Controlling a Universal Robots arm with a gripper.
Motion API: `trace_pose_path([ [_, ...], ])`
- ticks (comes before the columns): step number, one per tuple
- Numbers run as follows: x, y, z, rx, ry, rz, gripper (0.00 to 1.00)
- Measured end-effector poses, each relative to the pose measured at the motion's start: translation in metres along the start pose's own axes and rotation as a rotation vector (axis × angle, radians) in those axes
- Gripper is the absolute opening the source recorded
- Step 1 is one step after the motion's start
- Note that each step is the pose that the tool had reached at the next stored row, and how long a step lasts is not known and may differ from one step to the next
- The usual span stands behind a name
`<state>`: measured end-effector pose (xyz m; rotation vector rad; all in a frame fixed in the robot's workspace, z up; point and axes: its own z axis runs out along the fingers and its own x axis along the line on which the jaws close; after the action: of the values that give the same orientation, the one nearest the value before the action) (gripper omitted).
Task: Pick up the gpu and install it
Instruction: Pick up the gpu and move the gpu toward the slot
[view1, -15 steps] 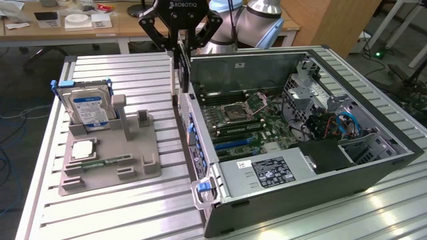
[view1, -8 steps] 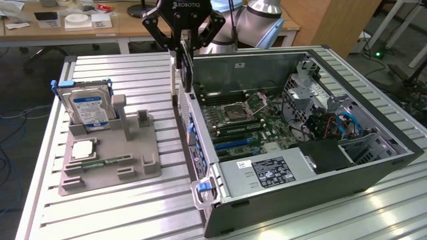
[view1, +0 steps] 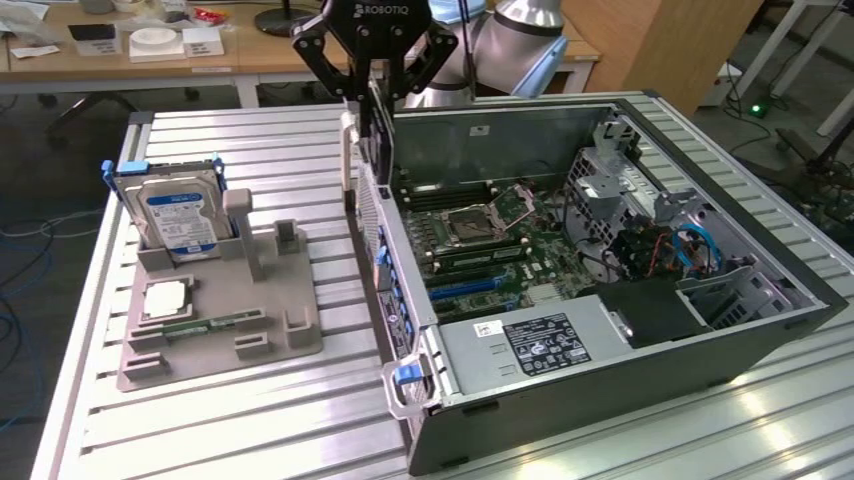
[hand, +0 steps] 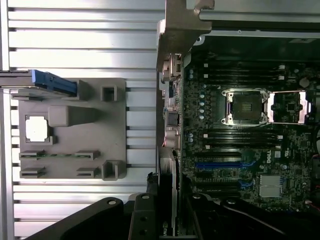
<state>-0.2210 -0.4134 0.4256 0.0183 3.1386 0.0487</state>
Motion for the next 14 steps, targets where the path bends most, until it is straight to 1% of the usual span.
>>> trace_pose_path([
  [14,-0.013,0.0001,0.0004,0.0000,0.0000,0.000,0.27],
])
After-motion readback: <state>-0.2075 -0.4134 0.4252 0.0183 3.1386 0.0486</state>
